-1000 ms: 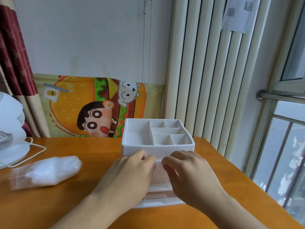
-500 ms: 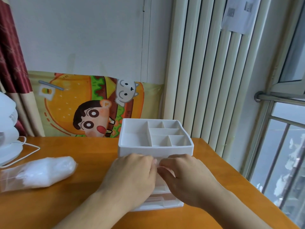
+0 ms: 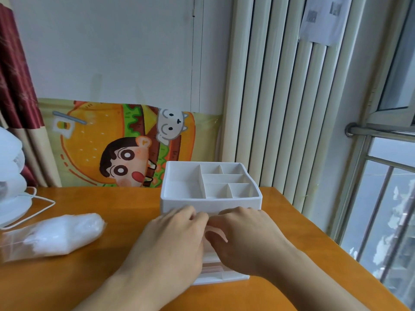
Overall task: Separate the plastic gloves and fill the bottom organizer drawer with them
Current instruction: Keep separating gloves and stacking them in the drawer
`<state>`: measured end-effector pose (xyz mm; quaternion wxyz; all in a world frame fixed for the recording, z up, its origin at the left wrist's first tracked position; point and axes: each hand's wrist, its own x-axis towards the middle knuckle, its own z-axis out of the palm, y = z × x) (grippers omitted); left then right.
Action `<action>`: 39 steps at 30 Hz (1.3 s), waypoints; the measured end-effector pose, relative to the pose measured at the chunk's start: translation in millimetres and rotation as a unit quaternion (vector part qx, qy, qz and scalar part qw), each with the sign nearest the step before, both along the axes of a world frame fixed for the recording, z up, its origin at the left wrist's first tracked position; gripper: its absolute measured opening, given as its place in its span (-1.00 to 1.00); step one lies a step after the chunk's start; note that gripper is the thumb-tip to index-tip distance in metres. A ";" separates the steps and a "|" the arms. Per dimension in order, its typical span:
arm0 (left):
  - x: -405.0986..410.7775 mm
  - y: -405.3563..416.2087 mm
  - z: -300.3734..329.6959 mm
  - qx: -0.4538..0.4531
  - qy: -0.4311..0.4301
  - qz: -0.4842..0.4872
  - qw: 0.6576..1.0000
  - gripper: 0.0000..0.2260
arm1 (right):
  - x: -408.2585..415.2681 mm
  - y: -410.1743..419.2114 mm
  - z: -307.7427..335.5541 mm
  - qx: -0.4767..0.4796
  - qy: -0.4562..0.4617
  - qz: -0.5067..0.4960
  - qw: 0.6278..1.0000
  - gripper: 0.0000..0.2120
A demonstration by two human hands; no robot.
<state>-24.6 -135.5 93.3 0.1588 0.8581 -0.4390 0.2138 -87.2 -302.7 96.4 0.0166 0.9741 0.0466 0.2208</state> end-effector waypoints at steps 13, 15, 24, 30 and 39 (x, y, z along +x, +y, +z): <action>8.7 -2.8 -10.2 -0.002 -0.034 0.004 0.999 -0.68 | -16.5 -19.8 -14.3 0.057 -0.108 -0.023 0.992 -0.87; 12.0 -4.4 -15.6 0.001 -0.022 0.001 1.000 -0.74 | -19.4 -22.9 -16.1 0.073 -0.120 -0.025 0.990 -0.83; 19.3 -14.0 -17.9 -0.046 0.001 -0.027 0.999 -0.64 | -8.4 -22.0 -11.8 0.024 -0.020 -0.027 0.999 -0.79; 24.1 -8.2 -12.5 -0.050 0.051 -0.020 0.997 -0.60 | -4.6 -30.7 -15.7 0.028 -0.025 -0.025 0.999 -0.79; 25.0 14.4 -27.4 -0.046 -0.013 -0.082 0.996 -0.35 | -11.4 -38.2 -38.4 0.087 -0.155 0.004 0.984 -0.62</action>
